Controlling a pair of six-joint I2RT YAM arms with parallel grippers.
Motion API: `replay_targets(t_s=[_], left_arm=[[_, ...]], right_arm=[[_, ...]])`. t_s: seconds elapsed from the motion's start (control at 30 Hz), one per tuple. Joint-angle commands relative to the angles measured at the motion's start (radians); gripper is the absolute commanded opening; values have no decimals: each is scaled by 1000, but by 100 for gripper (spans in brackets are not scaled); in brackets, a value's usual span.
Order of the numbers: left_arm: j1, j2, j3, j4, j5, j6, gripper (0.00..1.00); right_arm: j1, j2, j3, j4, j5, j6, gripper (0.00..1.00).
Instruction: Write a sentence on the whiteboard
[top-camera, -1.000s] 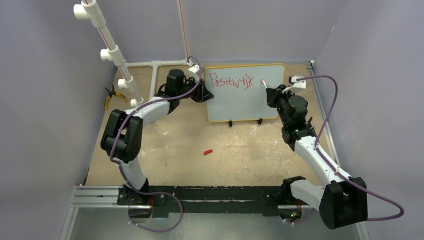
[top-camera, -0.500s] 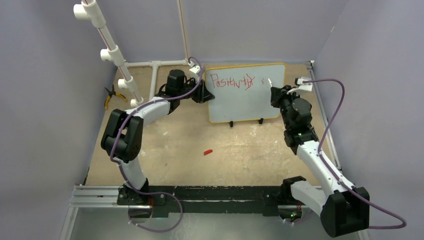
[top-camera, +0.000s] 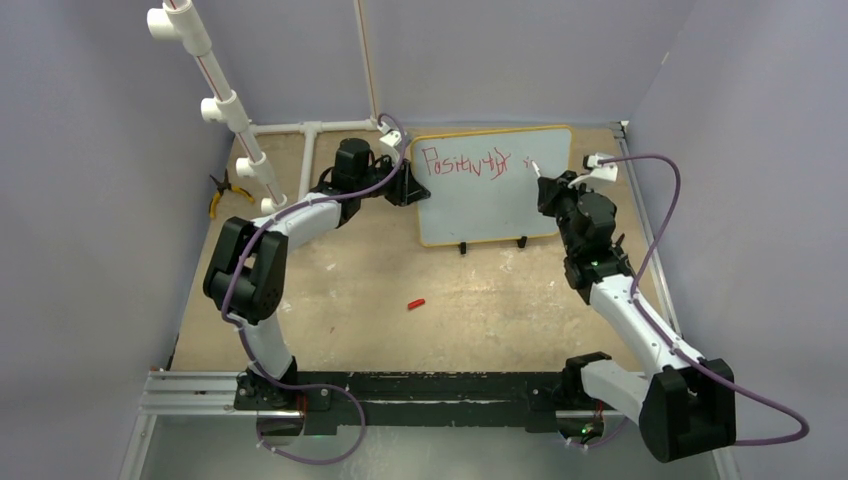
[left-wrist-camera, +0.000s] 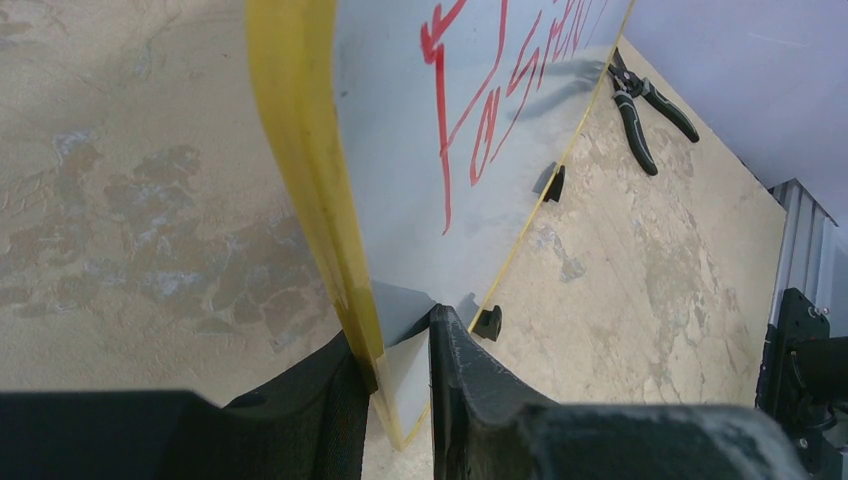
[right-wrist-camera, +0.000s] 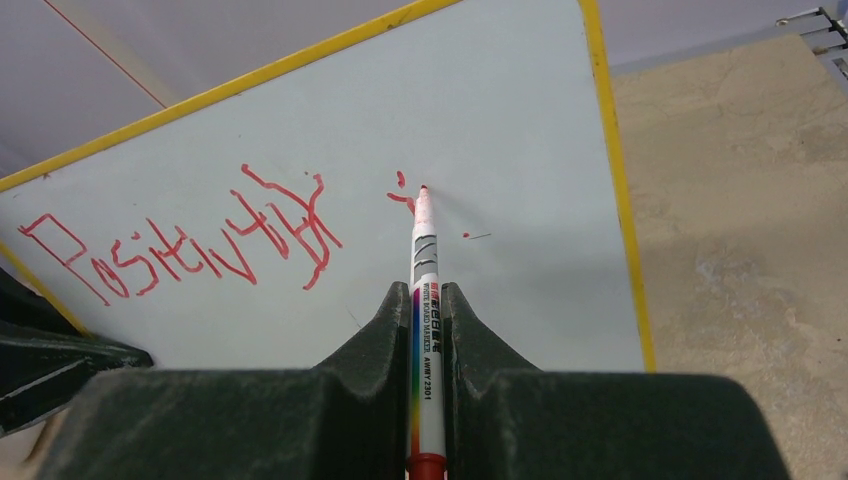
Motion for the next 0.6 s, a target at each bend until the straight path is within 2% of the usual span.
replay_targets(t_s=[0.0, 0.57], left_arm=[[-10, 21, 28, 2, -6, 30, 17], [-10, 16, 28, -7, -9, 39, 10]], right_arm=[[3, 18, 20, 49, 0, 0, 0], [4, -20, -51, -11, 33, 1, 0]])
